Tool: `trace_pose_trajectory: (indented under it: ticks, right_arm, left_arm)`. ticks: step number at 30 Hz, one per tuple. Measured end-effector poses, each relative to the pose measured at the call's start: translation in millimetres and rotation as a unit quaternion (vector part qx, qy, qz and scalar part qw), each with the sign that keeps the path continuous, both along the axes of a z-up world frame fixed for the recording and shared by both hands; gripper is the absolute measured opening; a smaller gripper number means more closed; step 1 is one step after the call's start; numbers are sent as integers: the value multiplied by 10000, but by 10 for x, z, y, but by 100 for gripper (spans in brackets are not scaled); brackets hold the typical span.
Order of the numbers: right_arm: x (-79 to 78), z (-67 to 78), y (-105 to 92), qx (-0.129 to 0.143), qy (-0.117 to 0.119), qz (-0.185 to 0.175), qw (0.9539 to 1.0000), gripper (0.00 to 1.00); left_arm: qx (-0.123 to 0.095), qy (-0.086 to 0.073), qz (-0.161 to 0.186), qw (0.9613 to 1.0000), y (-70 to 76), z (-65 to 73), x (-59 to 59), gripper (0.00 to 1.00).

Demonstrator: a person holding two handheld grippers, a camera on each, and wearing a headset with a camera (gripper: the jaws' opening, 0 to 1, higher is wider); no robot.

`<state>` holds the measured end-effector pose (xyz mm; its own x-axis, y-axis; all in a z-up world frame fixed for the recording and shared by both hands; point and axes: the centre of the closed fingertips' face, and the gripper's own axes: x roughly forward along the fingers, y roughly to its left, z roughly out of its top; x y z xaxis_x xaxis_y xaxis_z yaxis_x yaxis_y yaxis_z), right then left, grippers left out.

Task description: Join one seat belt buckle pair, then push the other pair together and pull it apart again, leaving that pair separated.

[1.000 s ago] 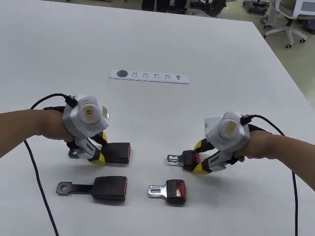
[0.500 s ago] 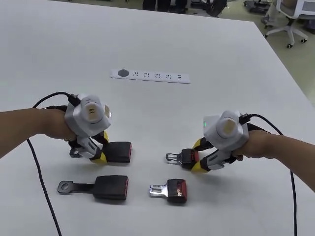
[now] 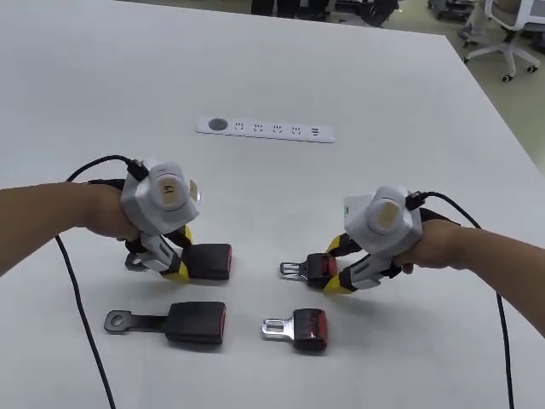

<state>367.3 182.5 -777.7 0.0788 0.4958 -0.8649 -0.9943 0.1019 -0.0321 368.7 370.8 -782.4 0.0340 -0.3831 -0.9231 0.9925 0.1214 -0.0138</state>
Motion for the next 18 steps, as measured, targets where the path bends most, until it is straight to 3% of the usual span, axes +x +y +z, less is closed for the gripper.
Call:
trace_pose_trajectory:
  ticks: [2, 18]
  right_arm:
    - [37, -48, 20, 16, -10, 0, 10000, 30]
    - [46, -28, 212, 89, -26, 46, 9999, 30]
  left_arm:
    - [-1, 2, 12, 10000, 5, -5, 5, 31]
    - [19, 4, 21, 10000, 13, -10, 12, 31]
